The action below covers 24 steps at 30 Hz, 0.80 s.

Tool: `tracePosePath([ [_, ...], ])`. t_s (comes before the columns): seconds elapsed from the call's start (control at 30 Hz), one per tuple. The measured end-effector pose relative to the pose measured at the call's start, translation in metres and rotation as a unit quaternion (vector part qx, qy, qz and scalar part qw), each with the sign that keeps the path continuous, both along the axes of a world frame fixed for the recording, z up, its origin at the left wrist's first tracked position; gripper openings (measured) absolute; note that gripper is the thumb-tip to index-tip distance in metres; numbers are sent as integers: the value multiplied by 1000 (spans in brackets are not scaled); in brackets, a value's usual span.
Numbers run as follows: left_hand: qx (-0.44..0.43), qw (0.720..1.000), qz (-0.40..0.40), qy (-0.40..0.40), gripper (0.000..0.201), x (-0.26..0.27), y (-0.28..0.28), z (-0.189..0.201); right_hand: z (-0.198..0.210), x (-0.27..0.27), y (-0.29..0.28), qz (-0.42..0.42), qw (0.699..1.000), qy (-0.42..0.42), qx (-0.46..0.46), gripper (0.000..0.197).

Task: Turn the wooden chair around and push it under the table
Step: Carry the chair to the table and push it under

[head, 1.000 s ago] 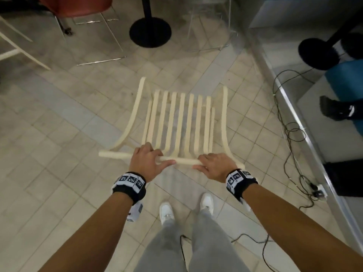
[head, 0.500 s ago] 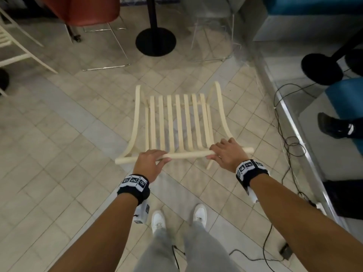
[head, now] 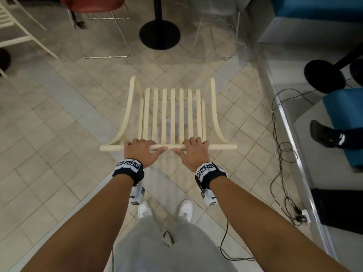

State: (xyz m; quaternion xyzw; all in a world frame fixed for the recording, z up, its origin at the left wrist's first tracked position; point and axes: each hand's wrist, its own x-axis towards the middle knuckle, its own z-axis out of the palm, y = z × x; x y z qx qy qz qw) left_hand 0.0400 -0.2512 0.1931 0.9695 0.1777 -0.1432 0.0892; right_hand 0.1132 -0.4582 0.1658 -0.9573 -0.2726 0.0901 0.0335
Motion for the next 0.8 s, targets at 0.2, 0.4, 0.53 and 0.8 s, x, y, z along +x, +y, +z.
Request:
tracePosePath([
  [0.2, -27, 1000, 2, 6, 81, 10, 10, -4, -5, 13, 1, 21, 1000, -12, 4, 63],
  [0.4, -32, 999, 13, -27, 75, 38, 28, -5, -11, 52, 17, 30, 999, -18, 22, 68],
  [0.53, -102, 991, 23, -78, 58, 68, 48, -2, -10, 89, 36, 28, 999, -18, 31, 68],
  [0.8, -92, 958, -17, -272, 24, 52, 103, 5, -6, 164, 82, 20, 999, -17, 18, 71],
])
